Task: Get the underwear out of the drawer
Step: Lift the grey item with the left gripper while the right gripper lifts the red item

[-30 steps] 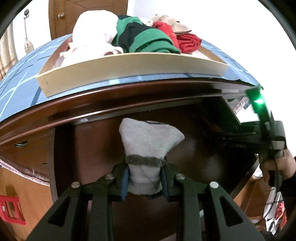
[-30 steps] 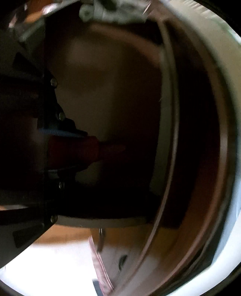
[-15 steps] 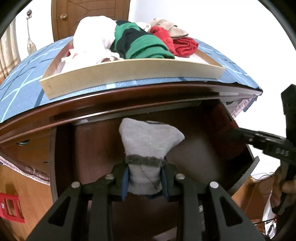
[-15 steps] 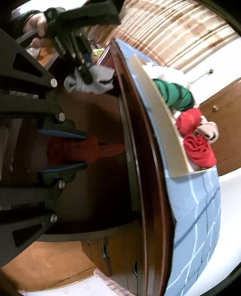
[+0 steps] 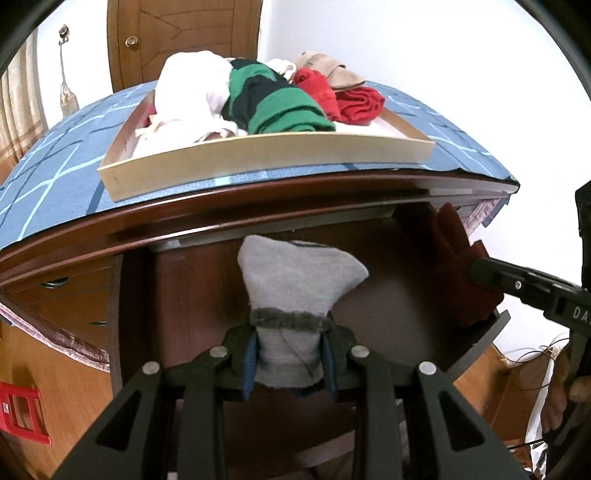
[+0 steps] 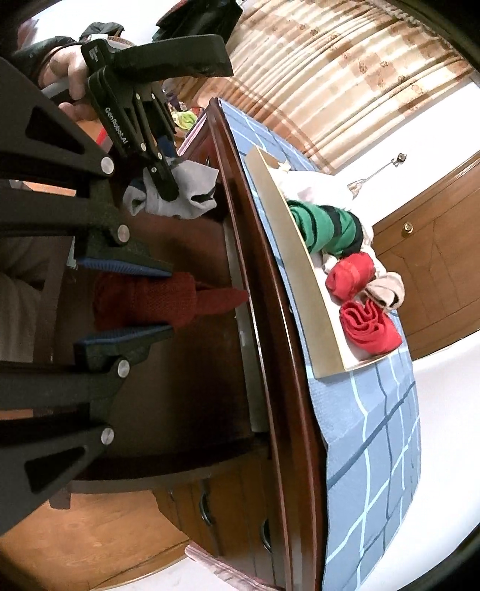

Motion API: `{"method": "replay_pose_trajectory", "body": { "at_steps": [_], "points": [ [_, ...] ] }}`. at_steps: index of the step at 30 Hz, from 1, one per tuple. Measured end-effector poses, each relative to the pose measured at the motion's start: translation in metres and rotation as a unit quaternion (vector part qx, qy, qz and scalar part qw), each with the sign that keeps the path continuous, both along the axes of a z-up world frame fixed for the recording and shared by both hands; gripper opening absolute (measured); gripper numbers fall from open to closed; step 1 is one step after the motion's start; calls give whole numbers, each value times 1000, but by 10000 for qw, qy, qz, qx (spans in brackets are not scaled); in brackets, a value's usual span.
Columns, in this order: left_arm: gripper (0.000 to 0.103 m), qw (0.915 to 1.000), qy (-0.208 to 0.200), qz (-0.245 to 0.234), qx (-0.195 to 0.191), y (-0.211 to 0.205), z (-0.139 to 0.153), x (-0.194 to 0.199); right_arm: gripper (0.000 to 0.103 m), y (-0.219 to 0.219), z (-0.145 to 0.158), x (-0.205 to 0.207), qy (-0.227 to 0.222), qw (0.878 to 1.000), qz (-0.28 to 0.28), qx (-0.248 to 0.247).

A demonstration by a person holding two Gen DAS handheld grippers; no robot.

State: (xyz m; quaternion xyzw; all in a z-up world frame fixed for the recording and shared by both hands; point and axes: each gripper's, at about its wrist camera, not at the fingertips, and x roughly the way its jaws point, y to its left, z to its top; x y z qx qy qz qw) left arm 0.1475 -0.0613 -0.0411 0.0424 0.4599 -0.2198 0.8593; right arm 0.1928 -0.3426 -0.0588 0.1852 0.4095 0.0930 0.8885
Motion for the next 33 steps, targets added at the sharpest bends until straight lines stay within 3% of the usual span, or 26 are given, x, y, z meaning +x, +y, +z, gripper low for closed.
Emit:
{"method": "replay_pose_trajectory", "body": {
  "at_steps": [33],
  "points": [
    [27,9972,-738,-41,137,-16,39,-71,29,-3,32,-79,-801,9967,-108,84]
  ]
}}
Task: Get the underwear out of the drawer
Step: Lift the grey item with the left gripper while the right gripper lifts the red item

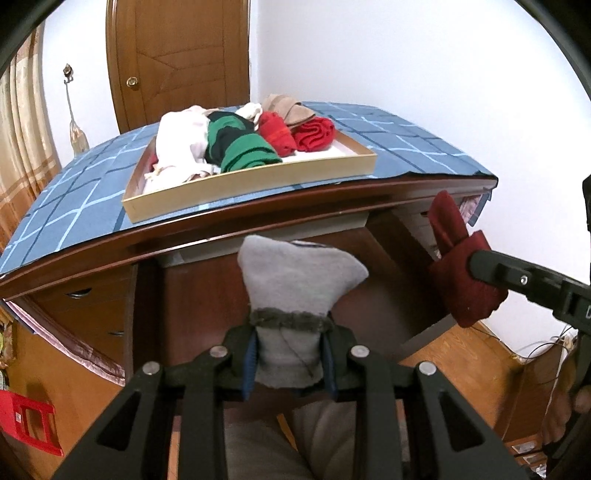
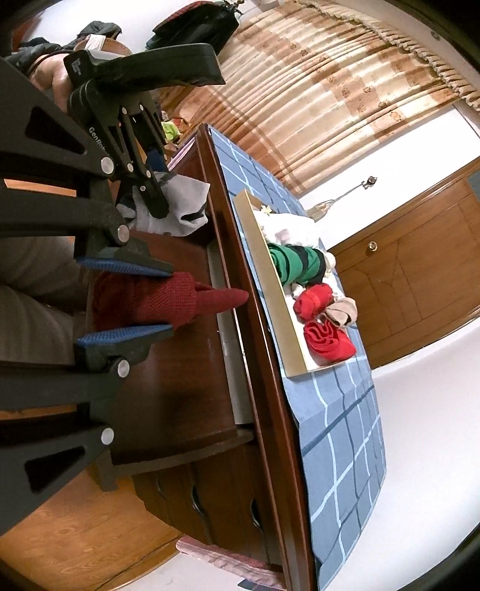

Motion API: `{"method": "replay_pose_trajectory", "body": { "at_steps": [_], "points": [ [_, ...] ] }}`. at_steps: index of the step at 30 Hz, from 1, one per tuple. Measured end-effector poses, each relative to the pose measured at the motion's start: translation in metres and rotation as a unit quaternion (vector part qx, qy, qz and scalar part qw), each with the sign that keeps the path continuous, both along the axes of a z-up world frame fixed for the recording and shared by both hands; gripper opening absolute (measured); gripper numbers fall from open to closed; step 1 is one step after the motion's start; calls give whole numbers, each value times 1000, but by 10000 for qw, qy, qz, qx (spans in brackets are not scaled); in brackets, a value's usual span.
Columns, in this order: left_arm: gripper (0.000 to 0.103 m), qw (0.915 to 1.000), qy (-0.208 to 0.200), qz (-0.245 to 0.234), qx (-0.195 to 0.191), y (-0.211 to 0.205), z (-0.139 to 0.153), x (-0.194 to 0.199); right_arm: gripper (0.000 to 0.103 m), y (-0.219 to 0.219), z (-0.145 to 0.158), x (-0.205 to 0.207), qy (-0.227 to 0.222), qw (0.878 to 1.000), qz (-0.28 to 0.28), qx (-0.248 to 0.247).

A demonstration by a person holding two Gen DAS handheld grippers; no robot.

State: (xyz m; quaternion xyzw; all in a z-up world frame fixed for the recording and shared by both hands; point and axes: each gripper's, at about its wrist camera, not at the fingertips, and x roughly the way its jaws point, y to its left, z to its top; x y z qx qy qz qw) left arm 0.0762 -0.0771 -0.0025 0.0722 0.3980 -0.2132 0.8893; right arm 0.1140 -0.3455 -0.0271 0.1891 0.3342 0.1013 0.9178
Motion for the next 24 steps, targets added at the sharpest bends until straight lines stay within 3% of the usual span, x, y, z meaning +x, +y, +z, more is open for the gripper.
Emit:
{"method": "replay_pose_trajectory", "body": {
  "at_steps": [24],
  "points": [
    [27,9996,-177,-231,59,-19,5,-30,29,-12,6,-32,-213,9997,-110,17]
  ]
}}
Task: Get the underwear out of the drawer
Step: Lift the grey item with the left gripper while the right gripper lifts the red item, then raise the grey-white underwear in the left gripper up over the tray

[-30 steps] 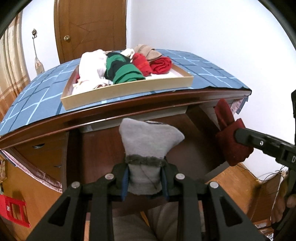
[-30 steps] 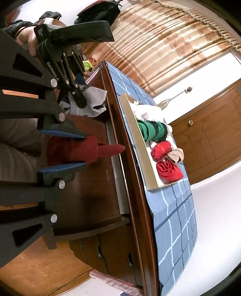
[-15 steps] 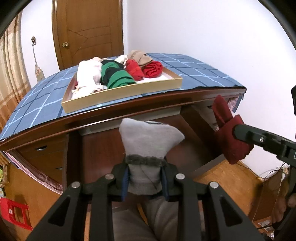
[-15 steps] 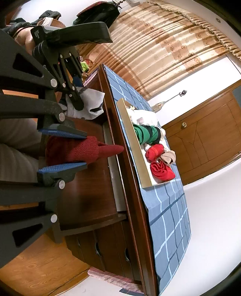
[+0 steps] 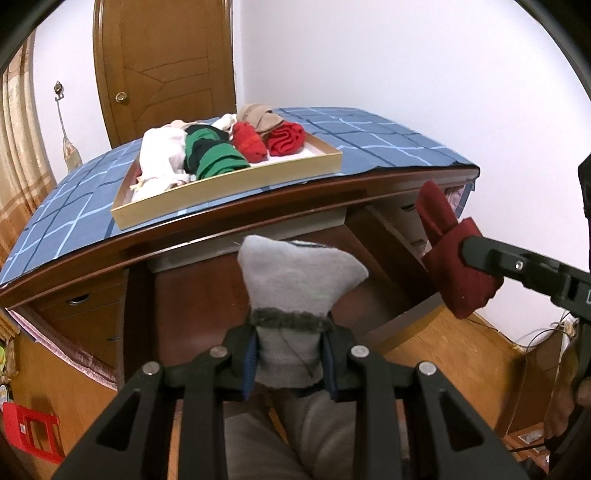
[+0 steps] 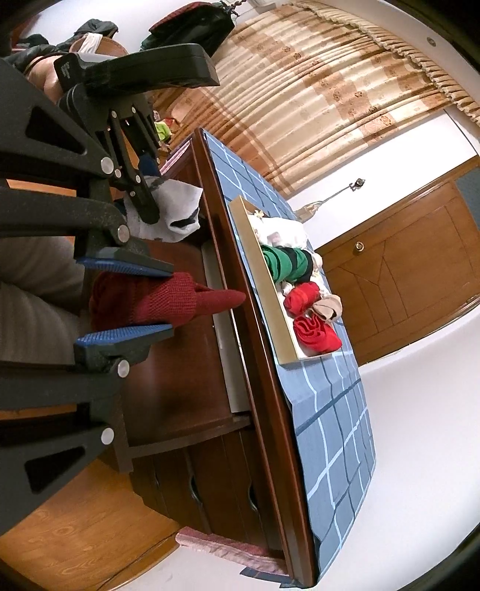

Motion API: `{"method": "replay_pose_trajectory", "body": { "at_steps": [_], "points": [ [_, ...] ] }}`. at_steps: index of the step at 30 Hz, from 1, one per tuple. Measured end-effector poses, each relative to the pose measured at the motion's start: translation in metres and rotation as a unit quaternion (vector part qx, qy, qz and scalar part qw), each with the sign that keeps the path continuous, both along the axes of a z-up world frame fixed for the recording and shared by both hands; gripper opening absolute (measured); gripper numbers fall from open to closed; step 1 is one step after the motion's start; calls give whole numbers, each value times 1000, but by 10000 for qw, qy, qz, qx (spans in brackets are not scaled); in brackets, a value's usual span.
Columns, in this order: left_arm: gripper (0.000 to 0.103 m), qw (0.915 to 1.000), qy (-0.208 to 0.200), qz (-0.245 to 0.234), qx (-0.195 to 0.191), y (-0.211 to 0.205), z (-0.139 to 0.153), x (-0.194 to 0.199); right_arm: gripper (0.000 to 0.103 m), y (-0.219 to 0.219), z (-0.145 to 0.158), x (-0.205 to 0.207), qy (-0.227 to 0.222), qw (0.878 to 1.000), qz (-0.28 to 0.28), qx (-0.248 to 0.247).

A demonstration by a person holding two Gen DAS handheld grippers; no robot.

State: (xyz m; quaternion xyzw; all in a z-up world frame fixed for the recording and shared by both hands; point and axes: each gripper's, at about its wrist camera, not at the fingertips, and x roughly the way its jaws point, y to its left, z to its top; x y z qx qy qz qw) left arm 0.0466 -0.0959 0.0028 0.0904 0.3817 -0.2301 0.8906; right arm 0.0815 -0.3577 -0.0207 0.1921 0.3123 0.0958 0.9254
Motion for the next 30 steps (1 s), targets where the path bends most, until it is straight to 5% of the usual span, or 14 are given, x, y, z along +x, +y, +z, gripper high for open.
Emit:
{"method": "replay_pose_trajectory", "body": {
  "at_steps": [30],
  "points": [
    [27,9997,78,-110,-187,-4,1,-3,29,-9,3,-5,-49,9999,-140,25]
  ]
}}
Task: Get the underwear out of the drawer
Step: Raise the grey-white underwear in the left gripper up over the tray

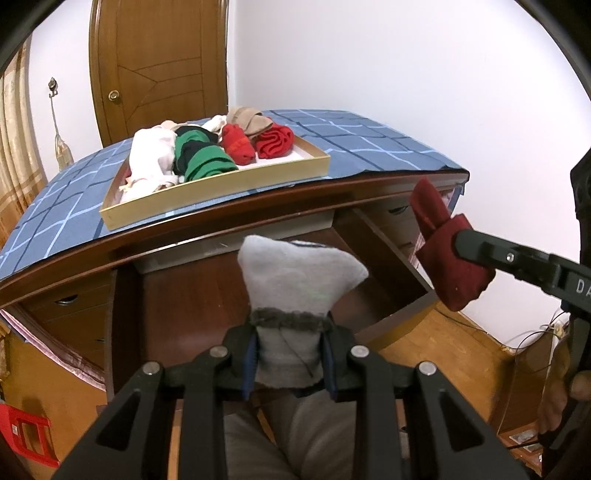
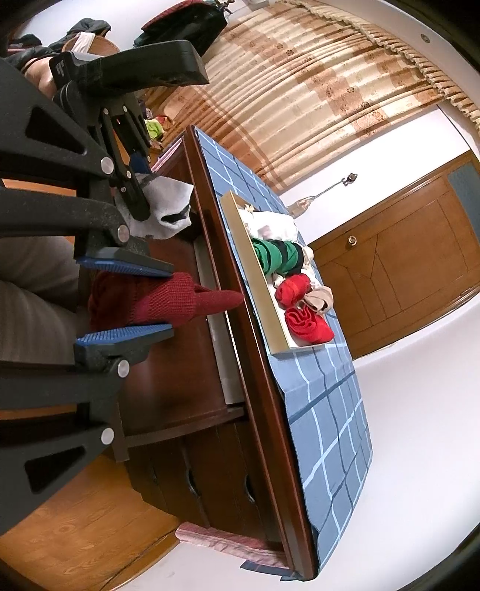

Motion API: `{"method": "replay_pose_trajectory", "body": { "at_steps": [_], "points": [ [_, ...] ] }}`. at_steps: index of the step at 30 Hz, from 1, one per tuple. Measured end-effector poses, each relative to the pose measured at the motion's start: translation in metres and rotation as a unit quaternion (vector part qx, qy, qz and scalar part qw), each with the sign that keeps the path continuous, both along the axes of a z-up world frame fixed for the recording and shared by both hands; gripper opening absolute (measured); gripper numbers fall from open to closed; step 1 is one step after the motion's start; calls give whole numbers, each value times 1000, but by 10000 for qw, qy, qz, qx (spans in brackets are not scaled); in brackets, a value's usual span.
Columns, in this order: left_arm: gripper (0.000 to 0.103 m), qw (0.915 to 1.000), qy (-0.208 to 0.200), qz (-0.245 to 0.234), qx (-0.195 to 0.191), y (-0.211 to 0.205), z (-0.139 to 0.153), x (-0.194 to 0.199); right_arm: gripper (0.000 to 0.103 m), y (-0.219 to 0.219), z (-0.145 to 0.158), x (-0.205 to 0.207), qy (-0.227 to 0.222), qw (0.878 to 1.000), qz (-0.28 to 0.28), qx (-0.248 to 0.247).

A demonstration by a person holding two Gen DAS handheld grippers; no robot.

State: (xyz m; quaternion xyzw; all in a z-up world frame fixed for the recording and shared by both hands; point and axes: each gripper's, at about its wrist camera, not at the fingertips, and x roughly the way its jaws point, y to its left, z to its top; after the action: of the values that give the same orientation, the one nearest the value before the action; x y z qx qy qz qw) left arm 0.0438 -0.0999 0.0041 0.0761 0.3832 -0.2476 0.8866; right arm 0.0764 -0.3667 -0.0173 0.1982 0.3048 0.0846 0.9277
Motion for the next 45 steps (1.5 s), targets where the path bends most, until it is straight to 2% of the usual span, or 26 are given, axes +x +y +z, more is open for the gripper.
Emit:
{"method": "replay_pose_trajectory", "body": {
  "at_steps": [24,35,45],
  "points": [
    [27,9998,-32,-97,-166,-4,7,14,29,-4,5,8,-16,9998,-185,-78],
    [27,9995,-133,-19,-284,-1,20,40,29,-9,27,26,-200,9992,-260,-235],
    [27,9992,-127,57,-375,-2,29,74,29,-14,38,59,-233,9991,-284,-223]
  ]
}}
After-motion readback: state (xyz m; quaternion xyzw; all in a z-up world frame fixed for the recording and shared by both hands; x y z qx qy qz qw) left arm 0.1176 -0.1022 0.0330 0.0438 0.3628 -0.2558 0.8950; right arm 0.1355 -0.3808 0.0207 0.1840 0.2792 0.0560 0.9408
